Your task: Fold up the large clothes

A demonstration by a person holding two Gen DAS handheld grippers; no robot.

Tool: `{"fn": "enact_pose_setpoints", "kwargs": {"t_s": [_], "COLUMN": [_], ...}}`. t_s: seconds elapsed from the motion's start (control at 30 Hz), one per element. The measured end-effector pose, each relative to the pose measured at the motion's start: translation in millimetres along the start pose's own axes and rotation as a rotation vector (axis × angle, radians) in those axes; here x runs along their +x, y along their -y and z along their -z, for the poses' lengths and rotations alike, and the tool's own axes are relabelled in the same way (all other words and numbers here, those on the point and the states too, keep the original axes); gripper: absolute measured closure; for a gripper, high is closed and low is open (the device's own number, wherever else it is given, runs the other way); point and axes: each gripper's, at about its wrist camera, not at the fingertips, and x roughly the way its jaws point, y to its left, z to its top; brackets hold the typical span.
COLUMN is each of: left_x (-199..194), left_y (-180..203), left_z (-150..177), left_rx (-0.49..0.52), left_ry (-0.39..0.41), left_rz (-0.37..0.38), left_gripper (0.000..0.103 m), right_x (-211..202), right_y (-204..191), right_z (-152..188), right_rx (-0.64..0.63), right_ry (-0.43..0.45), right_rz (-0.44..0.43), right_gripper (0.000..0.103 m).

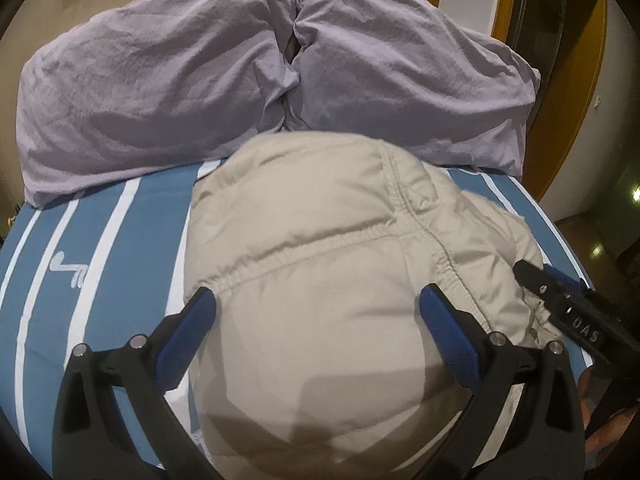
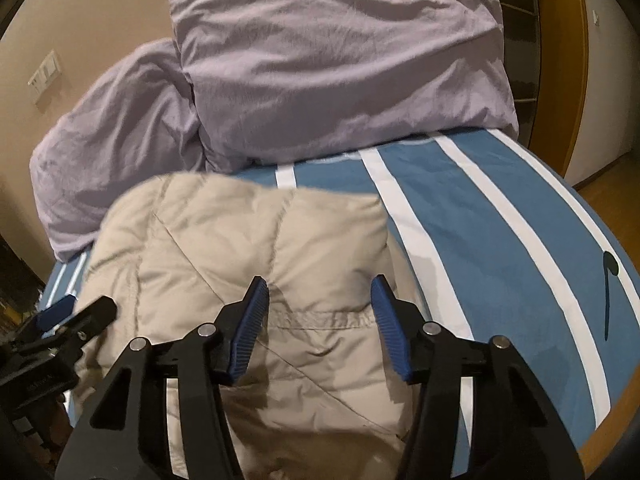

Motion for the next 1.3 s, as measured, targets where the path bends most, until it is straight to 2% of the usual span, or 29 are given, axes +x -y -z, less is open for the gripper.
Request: {"fn": "enact_pose_setpoints", "kwargs": {"t_s": [0.17,0.53,1.3], "left_x": [5.4,8.4,10.0], "left_y": [4.3,4.8,3.6], "left_z": [5.2,9.4,11.5], "left_rx": [0.04,0.049,0.05], "left_ry": [0.005,0.014,0.017], "left_rz": [-0.022,-0.031,-0.033], "left_gripper": [0.002,0.002,0.002], "right_x": [9.8,11.7,9.5], "right_y": [-0.1,2.6,7.8], "right_z": [10.2,24.4,25.8], "right_rx": [-0.012,0.023,0.022], "right_ry": [-0.009,0.026,0.026], "right_rz": [0.01,0.009,0.008], "right_gripper": [0.047,0.047,0.046]}}
